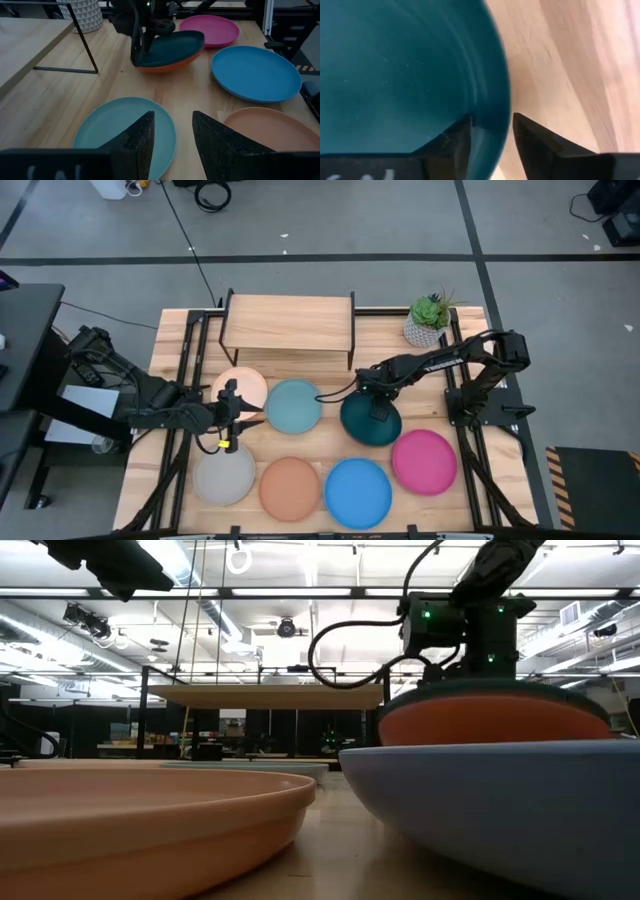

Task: Place and stack plates onto a shelf
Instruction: Put the dark green plate on the shelf

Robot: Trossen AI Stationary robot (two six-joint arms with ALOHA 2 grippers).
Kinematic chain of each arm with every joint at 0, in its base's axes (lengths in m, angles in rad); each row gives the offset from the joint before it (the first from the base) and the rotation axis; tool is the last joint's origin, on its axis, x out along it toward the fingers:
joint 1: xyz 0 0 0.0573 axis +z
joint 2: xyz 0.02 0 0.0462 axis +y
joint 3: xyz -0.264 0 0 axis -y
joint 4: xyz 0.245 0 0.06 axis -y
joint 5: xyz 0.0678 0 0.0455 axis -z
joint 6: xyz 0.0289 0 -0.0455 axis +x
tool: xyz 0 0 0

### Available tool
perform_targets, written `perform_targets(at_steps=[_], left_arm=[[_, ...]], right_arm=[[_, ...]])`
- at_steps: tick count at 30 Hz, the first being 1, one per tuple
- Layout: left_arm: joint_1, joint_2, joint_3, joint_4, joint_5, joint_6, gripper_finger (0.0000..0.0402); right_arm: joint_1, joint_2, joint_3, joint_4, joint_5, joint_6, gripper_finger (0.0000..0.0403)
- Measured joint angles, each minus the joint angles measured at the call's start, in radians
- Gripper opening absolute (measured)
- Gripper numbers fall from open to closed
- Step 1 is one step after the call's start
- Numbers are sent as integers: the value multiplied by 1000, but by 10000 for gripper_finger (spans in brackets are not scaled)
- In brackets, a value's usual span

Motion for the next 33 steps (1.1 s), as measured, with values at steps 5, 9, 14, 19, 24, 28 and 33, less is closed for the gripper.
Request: perform_targets(at_steps=[5, 9, 14, 19, 24, 28, 33], left_arm=[[0, 0, 0, -2, 0, 0, 141], [0, 0, 0, -1, 0, 0, 141], [0, 0, 0, -1, 0, 0, 141], [0, 0, 0, 0, -6, 0, 141], [25, 34, -34, 61, -8, -45, 141], [57, 79, -55, 81, -11, -60, 141], [92, 98, -57, 93, -13, -61, 141]], right_arm=[[8, 13, 4, 8, -7, 15, 101], [14, -4, 4, 9, 4, 28, 67], [20, -13, 5, 13, 3, 26, 32], [20, -12, 39, -14, 6, 16, 28], [19, -8, 85, -43, 48, -16, 28], [20, -8, 106, -47, 60, -33, 26], [20, -8, 137, -75, 68, -53, 26]])
